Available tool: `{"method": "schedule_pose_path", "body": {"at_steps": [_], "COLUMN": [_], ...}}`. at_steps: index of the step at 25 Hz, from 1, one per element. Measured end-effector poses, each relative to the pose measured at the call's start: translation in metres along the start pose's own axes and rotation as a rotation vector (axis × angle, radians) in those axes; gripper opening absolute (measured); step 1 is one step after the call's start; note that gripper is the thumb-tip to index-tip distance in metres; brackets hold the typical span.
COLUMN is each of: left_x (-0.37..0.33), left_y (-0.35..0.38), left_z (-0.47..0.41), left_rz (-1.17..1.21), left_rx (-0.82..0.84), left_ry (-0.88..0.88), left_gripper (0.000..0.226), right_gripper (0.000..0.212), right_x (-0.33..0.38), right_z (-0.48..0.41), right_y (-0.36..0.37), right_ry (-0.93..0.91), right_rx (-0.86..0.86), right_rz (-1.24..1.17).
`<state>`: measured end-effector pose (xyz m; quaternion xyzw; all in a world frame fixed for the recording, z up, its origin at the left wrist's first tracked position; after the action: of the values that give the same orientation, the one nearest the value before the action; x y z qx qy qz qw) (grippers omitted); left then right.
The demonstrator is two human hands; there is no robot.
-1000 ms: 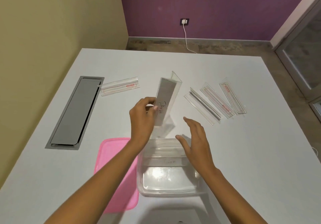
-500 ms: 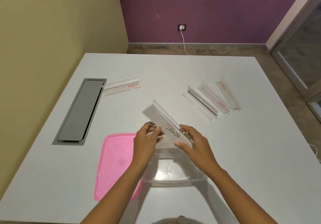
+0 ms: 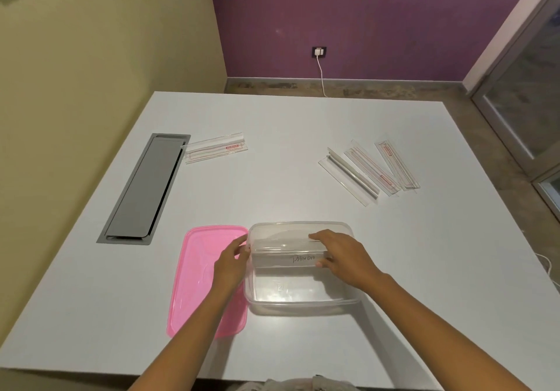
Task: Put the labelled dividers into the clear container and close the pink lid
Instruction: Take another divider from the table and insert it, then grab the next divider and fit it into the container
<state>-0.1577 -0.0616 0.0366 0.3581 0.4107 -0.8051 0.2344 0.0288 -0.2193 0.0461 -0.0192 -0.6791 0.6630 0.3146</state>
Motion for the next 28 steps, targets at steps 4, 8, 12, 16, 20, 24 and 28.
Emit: {"method": "schedule_pose_path", "body": {"at_steps": [4,8,12,16,20,24,28], "left_x": [0.002,0.005,0.007,0.006,0.002,-0.008,-0.036], "left_y": [-0.004,-0.002,0.001,0.003,0.004,0.005,0.015], "left_z": [0.000,0.001,0.003,0.003,-0.001,-0.008,-0.016], "left_rz": [0.073,0.079,0.077,0.019,-0.052,-0.108,-0.296], "left_rx": [0.029,0.000,-0.037,-0.063,-0.068,-0.082,-0.208], "left_ry": [-0.015,-0.006,0.002,0.039,0.058,0.117,0.439], "left_gripper": [0.039,0.039,0.038,0.038,0.039,0.036,0.039], "right_gripper": [0.054,0.055,0.055,0.055,0.057,0.038,0.023], "right_x": [-0.003,-0.007,-0.010,-0.010,-0.009,-0.005,-0.023], "right_z": [-0.008,-0.009,-0.007,-0.007,-0.005,-0.007,-0.027], "right_y": [0.010,0.017,0.021,0.024,0.023,-0.001,-0.028], "right_ry": [-0.048,-0.010,-0.033,-0.050,-0.069,-0.103,0.009], "right_rx": [0.032,0.030,-0.029,-0.046,-0.038,-0.277,-0.504], "right_rz": [0.010,0.003,0.074,0.098,0.083,-0.023,-0.066]}}
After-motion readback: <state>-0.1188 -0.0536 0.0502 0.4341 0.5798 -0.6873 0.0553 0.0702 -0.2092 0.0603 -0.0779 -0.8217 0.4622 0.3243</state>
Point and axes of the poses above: each hand's wrist, its own z-axis away from the middle knuckle, its own y-axis out of the palm, x = y × z, the point moved 3 cm from there along -z, towards the middle knuckle, and after that the axes turned 7 degrees about -x, right-handed, at the moved point
